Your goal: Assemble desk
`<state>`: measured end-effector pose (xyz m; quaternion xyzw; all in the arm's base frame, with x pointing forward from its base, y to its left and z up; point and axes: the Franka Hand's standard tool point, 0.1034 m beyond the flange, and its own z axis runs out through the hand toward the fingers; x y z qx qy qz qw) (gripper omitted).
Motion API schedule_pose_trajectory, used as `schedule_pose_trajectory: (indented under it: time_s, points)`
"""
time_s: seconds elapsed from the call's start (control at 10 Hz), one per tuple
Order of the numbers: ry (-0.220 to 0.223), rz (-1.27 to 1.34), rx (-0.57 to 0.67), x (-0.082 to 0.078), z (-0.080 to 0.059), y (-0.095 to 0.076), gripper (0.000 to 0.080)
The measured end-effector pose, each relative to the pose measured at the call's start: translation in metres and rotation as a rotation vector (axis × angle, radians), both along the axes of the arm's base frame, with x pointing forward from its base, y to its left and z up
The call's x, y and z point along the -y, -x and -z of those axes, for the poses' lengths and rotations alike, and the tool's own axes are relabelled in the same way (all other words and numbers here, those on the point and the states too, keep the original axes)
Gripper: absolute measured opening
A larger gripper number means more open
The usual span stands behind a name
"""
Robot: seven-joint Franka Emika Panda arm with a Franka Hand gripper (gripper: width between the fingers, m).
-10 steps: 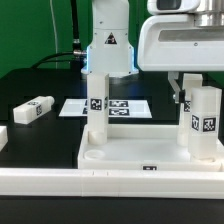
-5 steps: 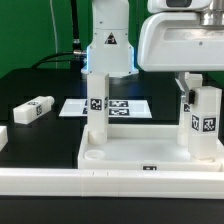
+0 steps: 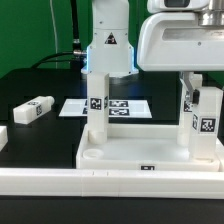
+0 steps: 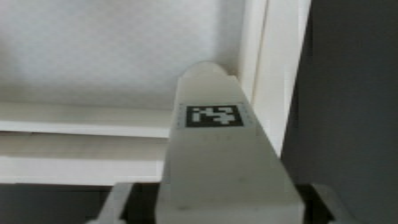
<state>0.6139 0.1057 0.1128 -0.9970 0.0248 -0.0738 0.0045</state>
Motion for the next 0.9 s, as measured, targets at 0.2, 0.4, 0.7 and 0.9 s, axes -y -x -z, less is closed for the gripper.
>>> schedule_pose_trajectory:
  time_s: [0.2, 0.4, 0.7, 0.9]
  points:
    - [-0.029, 0.185, -0.005, -0.0003, 0.0002, 0.0006, 0.0288]
    - [-0.062, 0.423, -0.016, -0.0010, 0.0007, 0.0023, 0.0289]
    - [-0.108, 0.693, -0.020, 0.0011, 0.0023, 0.0021, 0.0289]
    - [-0.143, 0.876, -0.026, 0.0025, 0.0027, 0.0022, 0.0290]
